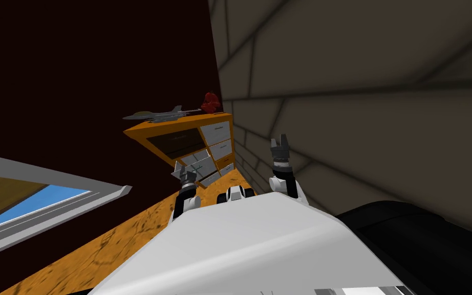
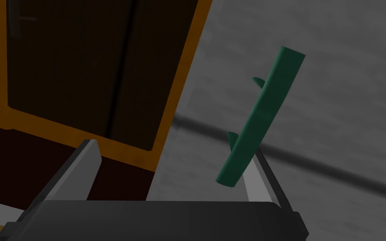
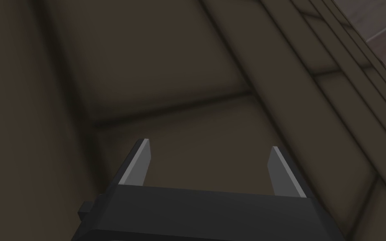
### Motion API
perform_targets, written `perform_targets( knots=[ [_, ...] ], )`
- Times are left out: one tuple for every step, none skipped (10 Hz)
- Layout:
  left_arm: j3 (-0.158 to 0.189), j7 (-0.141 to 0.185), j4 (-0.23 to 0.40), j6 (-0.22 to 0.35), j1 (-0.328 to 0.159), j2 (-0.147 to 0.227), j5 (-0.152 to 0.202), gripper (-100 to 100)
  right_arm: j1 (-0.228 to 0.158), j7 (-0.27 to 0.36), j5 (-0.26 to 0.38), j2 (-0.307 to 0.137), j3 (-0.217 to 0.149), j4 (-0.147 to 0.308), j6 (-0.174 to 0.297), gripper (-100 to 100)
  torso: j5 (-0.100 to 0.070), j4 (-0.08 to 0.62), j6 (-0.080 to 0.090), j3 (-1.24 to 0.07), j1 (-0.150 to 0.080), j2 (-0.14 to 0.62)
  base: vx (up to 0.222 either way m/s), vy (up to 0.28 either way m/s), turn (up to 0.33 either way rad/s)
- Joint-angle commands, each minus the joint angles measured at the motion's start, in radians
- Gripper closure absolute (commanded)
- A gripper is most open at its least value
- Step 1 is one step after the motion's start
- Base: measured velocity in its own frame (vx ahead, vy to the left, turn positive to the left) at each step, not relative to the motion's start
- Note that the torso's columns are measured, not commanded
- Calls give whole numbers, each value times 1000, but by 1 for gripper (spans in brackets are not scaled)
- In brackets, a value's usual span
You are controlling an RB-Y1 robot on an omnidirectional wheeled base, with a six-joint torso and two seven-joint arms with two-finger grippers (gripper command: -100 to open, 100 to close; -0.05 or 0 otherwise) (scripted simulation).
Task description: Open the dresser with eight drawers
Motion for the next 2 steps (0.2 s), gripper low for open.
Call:
perform_targets(
  knots=[
    [0,0,1,0,0,0,0,0,0,0,0,0,0,0,0,0,0,0,0,0,0,0,0,0,0],
    [0,0,1,1,0,0,0,0,0,0,0,0,0,0,0,0,0,-1,0,0,0,-1,0,0,0]
  ],
)
